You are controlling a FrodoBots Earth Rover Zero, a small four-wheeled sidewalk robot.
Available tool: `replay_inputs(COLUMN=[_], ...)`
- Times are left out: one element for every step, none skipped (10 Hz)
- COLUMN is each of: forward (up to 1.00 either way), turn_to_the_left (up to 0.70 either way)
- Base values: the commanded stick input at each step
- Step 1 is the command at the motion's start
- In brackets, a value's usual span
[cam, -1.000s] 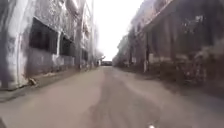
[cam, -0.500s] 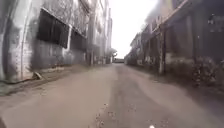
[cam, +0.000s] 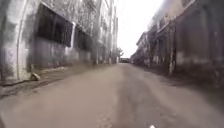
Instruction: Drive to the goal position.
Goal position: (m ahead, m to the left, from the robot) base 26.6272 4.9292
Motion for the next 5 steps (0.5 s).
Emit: replay_inputs(forward=[0.70, 0.70, 0.70, 0.70, 0.70], turn_to_the_left=[0.00, 0.00, 0.00, 0.00, 0.00])
